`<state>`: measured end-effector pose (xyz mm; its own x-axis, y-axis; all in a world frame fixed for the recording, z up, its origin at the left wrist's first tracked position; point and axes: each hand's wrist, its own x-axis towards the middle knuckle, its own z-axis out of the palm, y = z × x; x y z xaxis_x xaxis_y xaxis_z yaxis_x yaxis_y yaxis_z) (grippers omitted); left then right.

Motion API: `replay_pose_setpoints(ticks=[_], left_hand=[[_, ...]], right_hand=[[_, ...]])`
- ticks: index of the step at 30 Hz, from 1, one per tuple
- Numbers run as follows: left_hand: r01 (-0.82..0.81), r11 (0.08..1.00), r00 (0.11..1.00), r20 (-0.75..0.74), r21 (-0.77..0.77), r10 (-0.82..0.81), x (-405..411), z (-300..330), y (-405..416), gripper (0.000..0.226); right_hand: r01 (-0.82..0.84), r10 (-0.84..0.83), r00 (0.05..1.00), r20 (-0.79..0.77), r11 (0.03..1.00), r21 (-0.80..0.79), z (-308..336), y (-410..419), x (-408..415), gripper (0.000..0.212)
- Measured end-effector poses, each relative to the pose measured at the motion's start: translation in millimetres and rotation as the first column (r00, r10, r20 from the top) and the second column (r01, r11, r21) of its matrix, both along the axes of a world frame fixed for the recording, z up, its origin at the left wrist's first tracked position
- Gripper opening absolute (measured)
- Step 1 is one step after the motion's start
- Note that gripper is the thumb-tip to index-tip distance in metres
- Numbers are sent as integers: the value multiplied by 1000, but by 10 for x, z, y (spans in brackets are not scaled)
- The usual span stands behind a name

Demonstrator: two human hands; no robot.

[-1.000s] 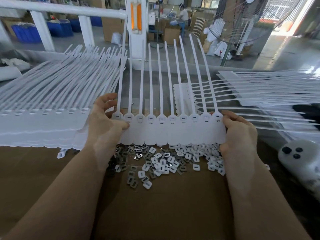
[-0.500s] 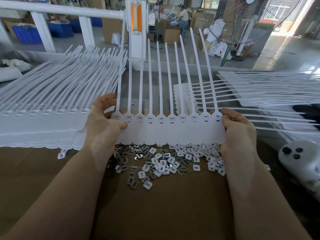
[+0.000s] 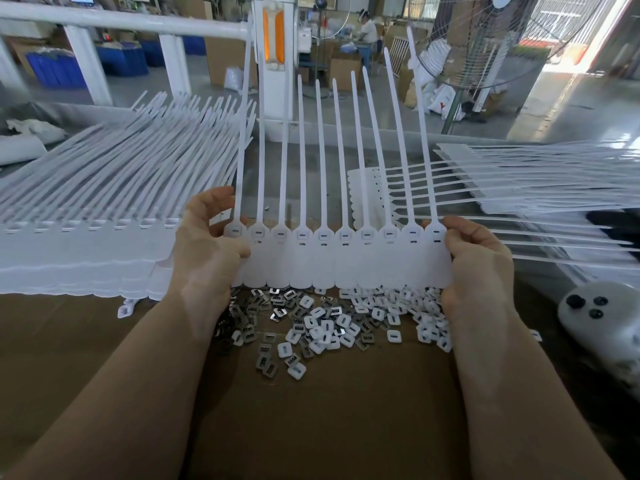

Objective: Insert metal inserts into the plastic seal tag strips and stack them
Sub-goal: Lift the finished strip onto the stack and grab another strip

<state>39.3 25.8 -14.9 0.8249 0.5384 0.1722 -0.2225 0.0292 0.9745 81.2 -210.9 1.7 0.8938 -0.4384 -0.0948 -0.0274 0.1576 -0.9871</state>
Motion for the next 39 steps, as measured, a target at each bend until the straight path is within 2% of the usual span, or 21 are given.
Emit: replay_pose_setpoints(ticks=[22, 29, 33, 35, 39], left_hand=[[14, 1000, 1000, -5, -5, -14, -12, 24, -8, 73], [-23, 997, 999, -24, 79, 25, 2, 30, -22, 69], [-49, 989, 997, -49, 140, 57, 21, 18, -19, 65], [-57, 981, 996, -63, 183, 70, 36, -9, -5, 66], [-75, 962, 991, -86, 261, 100, 45, -42, 13, 64]], right_hand=[[-8, 5, 999, -32, 997, -82, 7, -14, 5, 23], [-64, 52, 993, -108, 992, -111, -18, -7, 46, 34], [-99, 90, 987, -131, 993, -65, -6, -20, 2, 14], [-137, 123, 985, -119, 984, -112, -16, -56, -25, 7], [-296, 278, 954, -112, 932, -210, -6, -79, -63, 17]])
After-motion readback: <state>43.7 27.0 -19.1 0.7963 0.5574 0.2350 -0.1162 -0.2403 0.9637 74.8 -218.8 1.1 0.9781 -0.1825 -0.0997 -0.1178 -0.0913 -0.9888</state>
